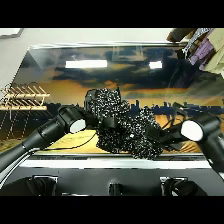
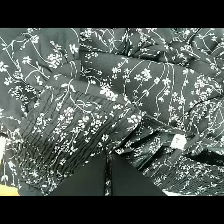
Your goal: Fold the clothes and pants, and hang the long-sleeved shirts on hangers.
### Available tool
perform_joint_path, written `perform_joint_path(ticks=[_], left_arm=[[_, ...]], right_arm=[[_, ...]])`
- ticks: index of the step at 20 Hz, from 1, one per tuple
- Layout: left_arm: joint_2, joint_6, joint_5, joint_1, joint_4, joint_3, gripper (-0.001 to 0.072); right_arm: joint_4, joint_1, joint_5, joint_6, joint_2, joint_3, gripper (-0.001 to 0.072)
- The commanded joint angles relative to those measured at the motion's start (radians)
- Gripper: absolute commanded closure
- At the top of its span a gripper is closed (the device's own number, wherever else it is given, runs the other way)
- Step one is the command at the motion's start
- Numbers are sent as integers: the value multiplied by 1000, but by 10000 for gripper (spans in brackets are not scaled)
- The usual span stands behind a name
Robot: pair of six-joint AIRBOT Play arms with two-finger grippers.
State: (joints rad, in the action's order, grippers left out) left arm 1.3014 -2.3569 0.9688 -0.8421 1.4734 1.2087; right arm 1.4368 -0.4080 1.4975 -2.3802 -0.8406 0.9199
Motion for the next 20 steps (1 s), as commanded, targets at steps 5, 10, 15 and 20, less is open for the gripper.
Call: perform_joint_path(ticks=[5, 10, 15, 20], left_arm=[[1, 0, -2, -1, 4, 0, 689], [1, 0, -2, -1, 4, 0, 688], [1, 4, -2, -1, 4, 0, 689], [1, 4, -2, -1, 4, 0, 688]], right_arm=[[8, -1, 15, 71, -214, 11, 237], [23, -1, 10, 90, -242, 11, 314], [80, -1, -12, 70, -242, 11, 327], [82, -1, -56, 30, -260, 11, 326]])
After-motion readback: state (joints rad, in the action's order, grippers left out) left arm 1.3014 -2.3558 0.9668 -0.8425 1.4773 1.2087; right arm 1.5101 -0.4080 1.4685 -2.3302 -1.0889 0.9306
